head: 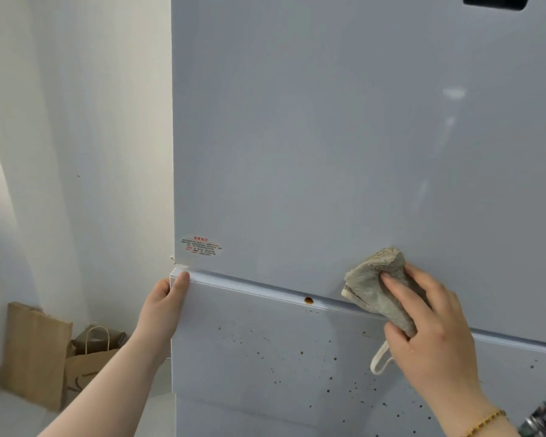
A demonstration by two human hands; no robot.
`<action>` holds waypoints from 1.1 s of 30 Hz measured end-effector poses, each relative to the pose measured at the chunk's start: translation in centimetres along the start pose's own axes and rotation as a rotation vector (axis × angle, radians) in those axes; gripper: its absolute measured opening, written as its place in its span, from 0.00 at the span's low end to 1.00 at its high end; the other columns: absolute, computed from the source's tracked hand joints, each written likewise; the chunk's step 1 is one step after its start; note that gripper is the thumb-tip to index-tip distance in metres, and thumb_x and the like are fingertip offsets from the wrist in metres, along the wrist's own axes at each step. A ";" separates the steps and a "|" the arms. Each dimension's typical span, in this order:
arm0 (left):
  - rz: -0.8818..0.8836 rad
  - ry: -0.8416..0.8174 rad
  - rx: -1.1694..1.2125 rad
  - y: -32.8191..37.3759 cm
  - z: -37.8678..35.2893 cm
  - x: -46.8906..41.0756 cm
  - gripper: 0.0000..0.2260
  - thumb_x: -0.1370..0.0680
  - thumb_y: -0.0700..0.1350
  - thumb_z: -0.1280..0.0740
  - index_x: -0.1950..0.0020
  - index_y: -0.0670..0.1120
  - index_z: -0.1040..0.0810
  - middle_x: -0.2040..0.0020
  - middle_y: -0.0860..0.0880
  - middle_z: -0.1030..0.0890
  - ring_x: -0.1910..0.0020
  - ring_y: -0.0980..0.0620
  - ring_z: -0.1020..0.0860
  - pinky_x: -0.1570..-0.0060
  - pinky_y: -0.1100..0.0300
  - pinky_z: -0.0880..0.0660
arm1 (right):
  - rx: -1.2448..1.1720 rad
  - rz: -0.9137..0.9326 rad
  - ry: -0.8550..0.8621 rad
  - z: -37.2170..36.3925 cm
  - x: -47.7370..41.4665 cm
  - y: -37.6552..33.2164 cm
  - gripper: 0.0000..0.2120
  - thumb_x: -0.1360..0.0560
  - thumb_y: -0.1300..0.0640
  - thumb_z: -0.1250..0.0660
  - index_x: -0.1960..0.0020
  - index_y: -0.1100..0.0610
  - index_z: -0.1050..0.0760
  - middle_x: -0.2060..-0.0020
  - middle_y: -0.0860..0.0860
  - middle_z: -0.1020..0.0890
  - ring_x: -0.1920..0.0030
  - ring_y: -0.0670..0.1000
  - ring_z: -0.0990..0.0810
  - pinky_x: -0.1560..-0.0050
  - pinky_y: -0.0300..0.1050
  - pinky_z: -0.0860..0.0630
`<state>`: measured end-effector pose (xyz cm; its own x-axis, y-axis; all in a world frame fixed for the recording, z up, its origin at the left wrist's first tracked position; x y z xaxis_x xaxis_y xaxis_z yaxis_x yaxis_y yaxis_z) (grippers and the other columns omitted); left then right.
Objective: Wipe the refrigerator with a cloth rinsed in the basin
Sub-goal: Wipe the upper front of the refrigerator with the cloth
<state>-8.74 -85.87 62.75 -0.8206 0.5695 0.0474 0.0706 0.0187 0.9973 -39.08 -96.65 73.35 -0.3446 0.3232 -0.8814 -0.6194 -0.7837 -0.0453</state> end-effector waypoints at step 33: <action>-0.004 0.090 0.127 -1.7 1.8 4.1 0.10 0.20 0.51 0.46 0.47 0.45 0.34 0.60 0.50 0.30 0.62 0.54 0.30 0.65 0.58 0.32 | 0.053 -0.009 -0.078 -2.5 2.0 -3.9 0.20 0.38 0.55 0.47 0.56 0.55 0.18 0.64 0.47 0.17 0.58 0.48 0.33 0.62 0.43 0.26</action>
<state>-11.22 -82.11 61.12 -0.8683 0.4930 0.0544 0.1342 0.1279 0.9827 -35.63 -94.26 70.59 -0.3917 0.3718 -0.8416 -0.6585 -0.7521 -0.0258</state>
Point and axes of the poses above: each hand's wrist, its own x-axis away from the middle knuckle, its own z-axis out of the back of the hand, y = z × x, the point moved 9 cm from there along -x, towards the middle knuckle
